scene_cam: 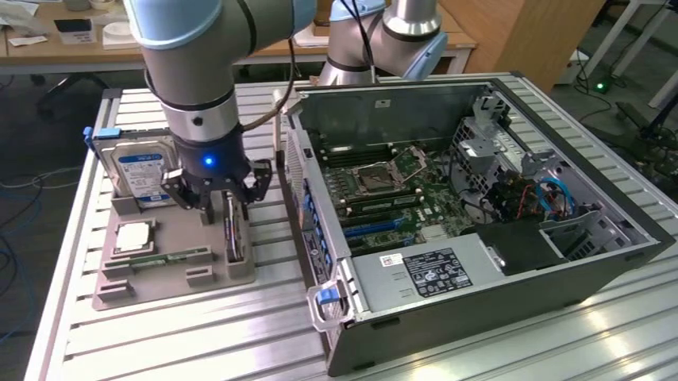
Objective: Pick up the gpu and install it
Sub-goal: 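Pick up the gpu and move the gpu toward the slot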
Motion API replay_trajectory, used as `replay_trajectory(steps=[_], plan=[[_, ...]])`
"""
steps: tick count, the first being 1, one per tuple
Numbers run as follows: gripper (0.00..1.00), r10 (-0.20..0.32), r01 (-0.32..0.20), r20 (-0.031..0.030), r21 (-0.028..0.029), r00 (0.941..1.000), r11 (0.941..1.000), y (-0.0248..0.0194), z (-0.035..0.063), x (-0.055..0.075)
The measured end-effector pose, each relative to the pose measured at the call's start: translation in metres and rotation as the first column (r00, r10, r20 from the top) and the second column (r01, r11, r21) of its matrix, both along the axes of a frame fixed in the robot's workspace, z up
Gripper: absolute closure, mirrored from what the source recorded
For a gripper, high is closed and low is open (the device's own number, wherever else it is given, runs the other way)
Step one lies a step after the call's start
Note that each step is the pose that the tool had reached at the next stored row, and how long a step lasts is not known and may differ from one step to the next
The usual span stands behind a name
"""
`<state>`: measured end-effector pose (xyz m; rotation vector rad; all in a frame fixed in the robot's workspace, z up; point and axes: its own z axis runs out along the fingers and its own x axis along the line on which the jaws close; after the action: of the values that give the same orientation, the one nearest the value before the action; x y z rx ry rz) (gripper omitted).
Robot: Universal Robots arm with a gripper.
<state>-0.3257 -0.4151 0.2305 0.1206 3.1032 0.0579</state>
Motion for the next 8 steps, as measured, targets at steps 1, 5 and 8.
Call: replay_trajectory(steps=[1,5,8], plan=[[0.45,-0.001,0.001,-0.0001,-0.0001,1.0,1.0,0.0001,-0.0017,0.0],[0.45,-0.001,0.001,-0.0001,-0.0001,1.0,1.0,0.0001,-0.009,0.001],[0.45,-0.001,0.001,0.0001,0.0,1.0,1.0,0.0001,-0.0146,0.001]])
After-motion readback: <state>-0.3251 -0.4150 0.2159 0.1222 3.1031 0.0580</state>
